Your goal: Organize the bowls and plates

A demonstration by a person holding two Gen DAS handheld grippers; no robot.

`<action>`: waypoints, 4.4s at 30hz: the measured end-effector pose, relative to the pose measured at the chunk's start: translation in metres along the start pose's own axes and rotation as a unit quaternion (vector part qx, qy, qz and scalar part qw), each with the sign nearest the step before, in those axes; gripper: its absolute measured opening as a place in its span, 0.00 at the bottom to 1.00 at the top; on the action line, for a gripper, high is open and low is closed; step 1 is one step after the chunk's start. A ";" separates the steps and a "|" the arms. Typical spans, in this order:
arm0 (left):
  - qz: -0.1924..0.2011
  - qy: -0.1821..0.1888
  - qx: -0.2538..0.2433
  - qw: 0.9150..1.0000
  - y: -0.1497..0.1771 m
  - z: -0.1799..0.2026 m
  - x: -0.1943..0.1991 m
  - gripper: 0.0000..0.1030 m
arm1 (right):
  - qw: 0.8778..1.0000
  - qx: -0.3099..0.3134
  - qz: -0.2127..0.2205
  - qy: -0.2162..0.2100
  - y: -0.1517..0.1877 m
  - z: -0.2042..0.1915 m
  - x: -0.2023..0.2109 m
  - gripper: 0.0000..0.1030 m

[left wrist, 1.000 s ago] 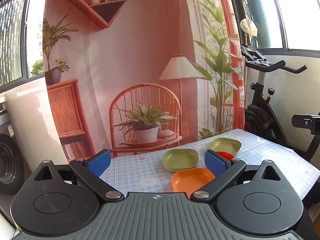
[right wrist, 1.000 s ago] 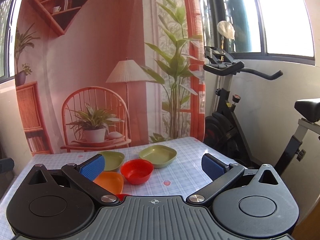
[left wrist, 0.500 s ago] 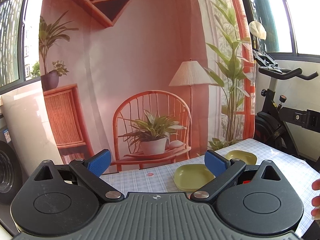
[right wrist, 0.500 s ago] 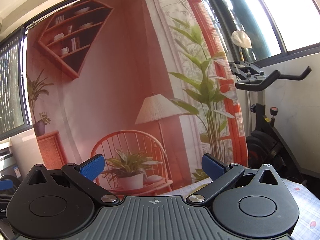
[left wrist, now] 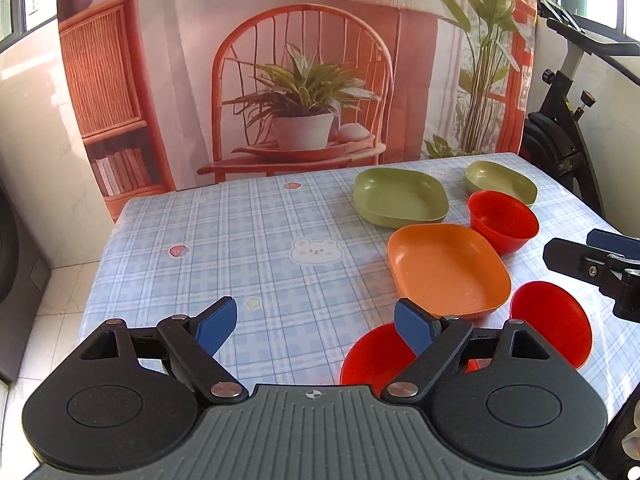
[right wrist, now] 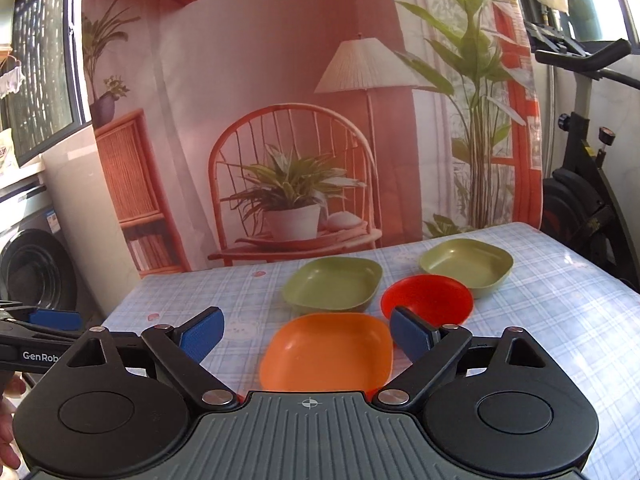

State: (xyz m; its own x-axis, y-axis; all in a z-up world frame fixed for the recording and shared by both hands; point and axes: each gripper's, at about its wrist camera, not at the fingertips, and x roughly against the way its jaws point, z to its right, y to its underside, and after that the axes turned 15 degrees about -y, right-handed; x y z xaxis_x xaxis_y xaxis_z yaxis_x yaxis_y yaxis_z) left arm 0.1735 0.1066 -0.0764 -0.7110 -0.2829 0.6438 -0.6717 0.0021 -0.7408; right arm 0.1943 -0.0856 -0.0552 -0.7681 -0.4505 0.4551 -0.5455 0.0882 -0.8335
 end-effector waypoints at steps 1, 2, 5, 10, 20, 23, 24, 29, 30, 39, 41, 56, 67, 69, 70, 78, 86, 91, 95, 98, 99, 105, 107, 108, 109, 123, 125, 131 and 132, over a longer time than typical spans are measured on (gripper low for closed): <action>-0.006 0.002 0.001 1.000 0.003 -0.001 -0.004 0.81 | 1.000 -0.005 -0.010 -0.003 0.003 0.001 -0.004 0.77; -0.012 0.004 0.000 1.000 0.006 -0.001 -0.010 0.81 | 1.000 -0.013 -0.021 -0.009 0.006 0.003 -0.008 0.73; -0.021 0.012 0.000 1.000 0.014 -0.001 -0.017 0.79 | 0.999 -0.023 -0.043 -0.014 0.014 0.004 -0.016 0.57; -0.045 0.044 -0.009 0.998 0.025 0.006 -0.029 0.61 | 0.996 -0.027 -0.082 -0.022 0.030 -0.001 -0.033 0.39; -0.048 0.040 -0.029 0.998 0.045 0.023 -0.036 0.46 | 0.989 -0.030 -0.137 -0.043 0.052 -0.006 -0.053 0.26; -0.059 0.041 -0.007 0.997 0.045 0.015 -0.040 0.44 | 0.987 -0.032 -0.148 -0.048 0.055 -0.009 -0.057 0.26; -0.065 0.048 0.001 0.997 0.046 0.013 -0.041 0.41 | 0.987 -0.033 -0.152 -0.049 0.056 -0.008 -0.059 0.26; -0.091 0.059 0.032 0.994 0.054 0.007 -0.042 0.28 | 0.983 -0.045 -0.169 -0.048 0.060 -0.004 -0.066 0.26; -0.095 0.059 0.042 0.993 0.054 0.006 -0.042 0.28 | 0.983 -0.047 -0.172 -0.050 0.060 -0.003 -0.067 0.24; -0.102 0.071 0.072 0.990 0.060 0.009 -0.041 0.17 | 0.980 -0.051 -0.178 -0.071 0.062 -0.002 -0.067 0.13; -0.097 0.056 0.071 0.991 0.062 0.012 -0.037 0.17 | 0.979 -0.056 -0.178 -0.076 0.063 -0.001 -0.067 0.12; -0.092 0.047 0.065 0.993 0.066 0.017 -0.026 0.13 | 0.978 -0.081 -0.168 -0.094 0.062 0.005 -0.059 0.06; -0.062 0.058 0.058 0.995 0.041 0.022 -0.008 0.13 | 0.987 -0.070 -0.118 -0.089 0.044 0.005 -0.037 0.06; -0.056 0.064 0.052 0.995 0.031 0.027 -0.005 0.13 | 0.988 -0.070 -0.101 -0.089 0.037 0.007 -0.029 0.06; -0.052 0.068 0.049 0.995 0.027 0.030 -0.003 0.13 | 0.990 -0.071 -0.088 -0.086 0.032 0.010 -0.023 0.06; -0.019 0.099 0.003 0.995 -0.005 0.092 0.001 0.13 | 0.995 -0.094 -0.029 -0.032 0.013 0.050 0.017 0.06; -0.027 0.135 -0.040 0.990 0.000 0.136 -0.011 0.13 | 0.990 -0.133 -0.038 0.019 0.032 0.090 0.041 0.08; -0.037 0.129 -0.061 0.989 0.006 0.146 -0.018 0.13 | 0.988 -0.148 -0.039 0.032 0.041 0.100 0.042 0.07; -0.053 0.129 -0.054 0.989 0.008 0.143 -0.025 0.13 | 0.987 -0.152 -0.047 0.030 0.043 0.101 0.037 0.07; -0.058 0.131 -0.055 0.988 0.008 0.145 -0.027 0.13 | 0.987 -0.151 -0.047 0.030 0.042 0.102 0.037 0.07; -0.059 0.131 -0.056 0.988 0.008 0.145 -0.027 0.13 | 0.987 -0.150 -0.047 0.031 0.042 0.102 0.037 0.07; -0.068 0.128 -0.066 0.987 0.008 0.155 -0.031 0.13 | 0.985 -0.162 -0.051 0.040 0.045 0.108 0.036 0.07; -0.068 0.120 -0.069 0.988 0.009 0.159 -0.032 0.14 | 0.984 -0.161 -0.054 0.047 0.045 0.107 0.034 0.07; -0.066 0.118 -0.070 0.988 0.009 0.160 -0.032 0.14 | 0.985 -0.157 -0.054 0.048 0.045 0.107 0.034 0.08; -0.064 0.117 -0.069 0.989 0.009 0.160 -0.033 0.14 | 0.985 -0.154 -0.054 0.049 0.046 0.108 0.035 0.08; -0.078 0.140 -0.046 0.986 0.012 0.161 -0.036 0.13 | 0.984 -0.160 -0.058 0.057 0.052 0.117 0.034 0.08; -0.077 0.142 -0.044 0.986 0.011 0.161 -0.036 0.14 | 0.984 -0.161 -0.058 0.055 0.052 0.118 0.034 0.08; -0.091 0.163 -0.003 0.982 0.012 0.147 -0.043 0.14 | 0.984 -0.162 -0.057 0.056 0.051 0.119 0.034 0.08; -0.091 0.164 0.003 0.982 0.012 0.145 -0.043 0.14 | 0.984 -0.161 -0.056 0.057 0.051 0.119 0.034 0.08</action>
State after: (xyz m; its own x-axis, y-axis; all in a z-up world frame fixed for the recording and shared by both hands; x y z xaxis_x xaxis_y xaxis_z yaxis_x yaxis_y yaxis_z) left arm 0.2266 -0.0205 -0.1409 -0.6082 0.0459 0.7925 -0.7938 -0.0261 -0.6077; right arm 0.1801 -0.2021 -0.1196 -0.7198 -0.3730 0.5855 -0.6926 0.3290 -0.6419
